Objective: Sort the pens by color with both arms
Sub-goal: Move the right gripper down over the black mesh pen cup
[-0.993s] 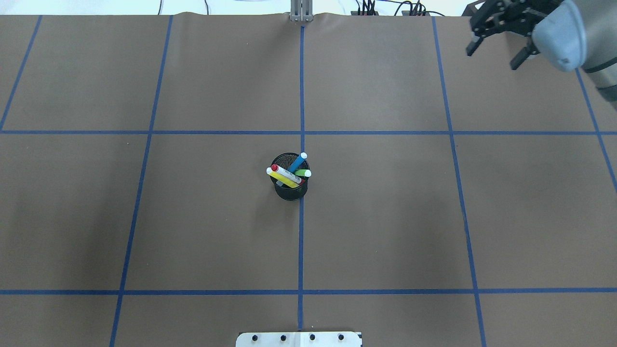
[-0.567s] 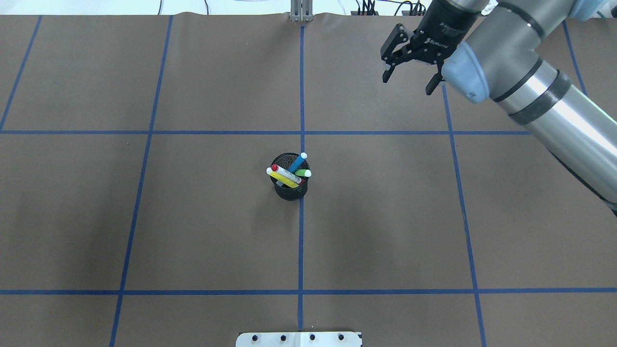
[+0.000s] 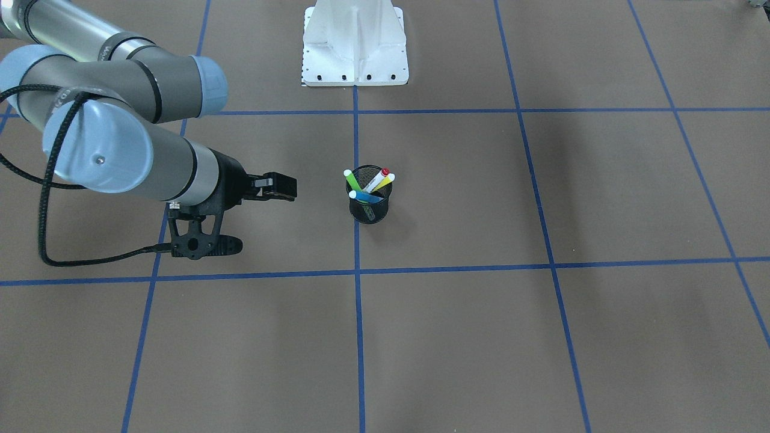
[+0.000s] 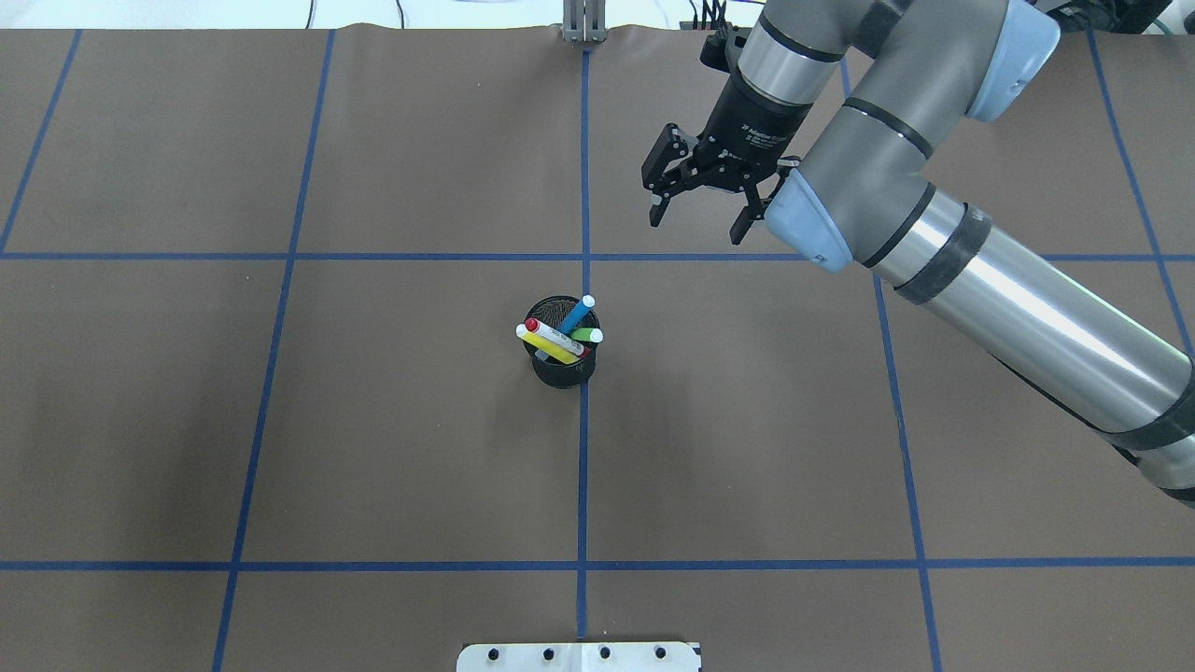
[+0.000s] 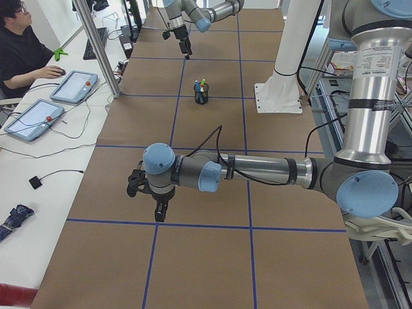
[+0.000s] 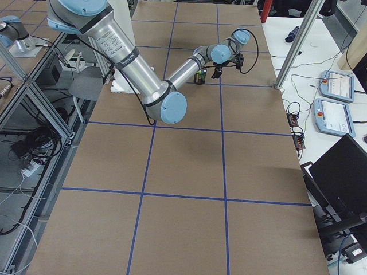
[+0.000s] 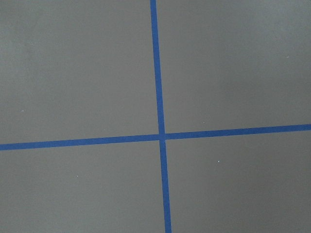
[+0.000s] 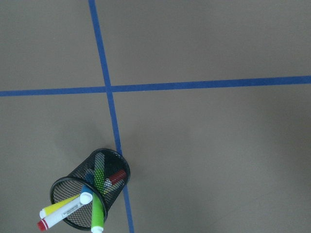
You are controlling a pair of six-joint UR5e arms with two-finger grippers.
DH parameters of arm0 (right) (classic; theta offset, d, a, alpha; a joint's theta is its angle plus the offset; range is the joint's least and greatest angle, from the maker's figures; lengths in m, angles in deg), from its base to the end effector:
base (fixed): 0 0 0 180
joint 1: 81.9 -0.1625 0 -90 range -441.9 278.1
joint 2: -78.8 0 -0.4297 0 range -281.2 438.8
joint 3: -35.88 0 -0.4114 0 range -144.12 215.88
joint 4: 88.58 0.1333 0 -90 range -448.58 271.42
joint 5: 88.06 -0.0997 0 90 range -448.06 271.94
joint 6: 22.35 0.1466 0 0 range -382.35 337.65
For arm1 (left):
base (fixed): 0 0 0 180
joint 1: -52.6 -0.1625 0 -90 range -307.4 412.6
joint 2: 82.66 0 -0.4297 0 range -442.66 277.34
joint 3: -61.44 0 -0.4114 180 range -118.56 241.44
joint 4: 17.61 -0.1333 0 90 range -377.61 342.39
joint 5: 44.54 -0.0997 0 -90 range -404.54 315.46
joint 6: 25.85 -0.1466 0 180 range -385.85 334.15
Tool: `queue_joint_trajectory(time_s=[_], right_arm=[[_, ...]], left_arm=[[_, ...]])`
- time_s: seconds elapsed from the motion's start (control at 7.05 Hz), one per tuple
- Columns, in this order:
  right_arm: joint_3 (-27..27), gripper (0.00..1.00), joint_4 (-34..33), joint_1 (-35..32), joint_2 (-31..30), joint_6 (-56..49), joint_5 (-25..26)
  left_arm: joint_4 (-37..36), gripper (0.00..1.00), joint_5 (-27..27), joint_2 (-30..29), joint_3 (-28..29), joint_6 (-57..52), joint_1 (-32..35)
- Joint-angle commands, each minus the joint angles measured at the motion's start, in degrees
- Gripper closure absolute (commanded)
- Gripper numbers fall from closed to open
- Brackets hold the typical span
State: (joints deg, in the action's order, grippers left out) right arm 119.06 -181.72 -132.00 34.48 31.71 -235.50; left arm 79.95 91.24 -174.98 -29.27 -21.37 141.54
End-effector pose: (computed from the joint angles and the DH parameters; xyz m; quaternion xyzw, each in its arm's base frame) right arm -0.4767 -0.5853 0.2104 -0.1509 -0.5087 -0.0434 0.8465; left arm -0.0181 -0.5454 0.6523 0.0662 0.3910 0.0085 0.9180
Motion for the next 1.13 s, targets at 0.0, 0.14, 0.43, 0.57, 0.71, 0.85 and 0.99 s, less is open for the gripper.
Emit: queue_joint_trajectory(time_s=[0.0, 0.14, 0.43, 0.57, 0.71, 0.85, 0.99], right_arm=[[-5.5, 0.01, 8.5, 2.6, 2.6, 5.5, 1.3], [-6.3, 0.01, 9.3, 3.9, 3.1, 6.0, 3.7], [-6.6, 0.02, 11.0, 5.7, 3.0, 6.0, 4.9], [-7.1, 0.04, 12.4, 6.7, 3.0, 6.0, 5.0], [-8.4, 0.05, 14.7, 7.3, 3.0, 6.0, 5.0], [-8.5, 0.05, 14.9, 7.9, 3.1, 6.1, 5.6], [-8.5, 0.08, 15.1, 8.5, 3.1, 6.1, 6.8]], left_arm=[[0.0, 0.0, 0.0, 0.0, 0.0, 0.0, 0.0], [0.0, 0.0, 0.0, 0.0, 0.0, 0.0, 0.0], [0.0, 0.0, 0.0, 0.0, -0.1, 0.1, 0.0], [0.0, 0.0, 0.0, 0.0, -0.1, 0.1, 0.0], [-0.1, 0.0, 0.0, -0.1, -0.1, 0.1, -0.1], [-0.1, 0.0, 0.0, -0.1, -0.1, 0.1, 0.0], [-0.1, 0.0, 0.0, -0.1, -0.1, 0.1, 0.0]])
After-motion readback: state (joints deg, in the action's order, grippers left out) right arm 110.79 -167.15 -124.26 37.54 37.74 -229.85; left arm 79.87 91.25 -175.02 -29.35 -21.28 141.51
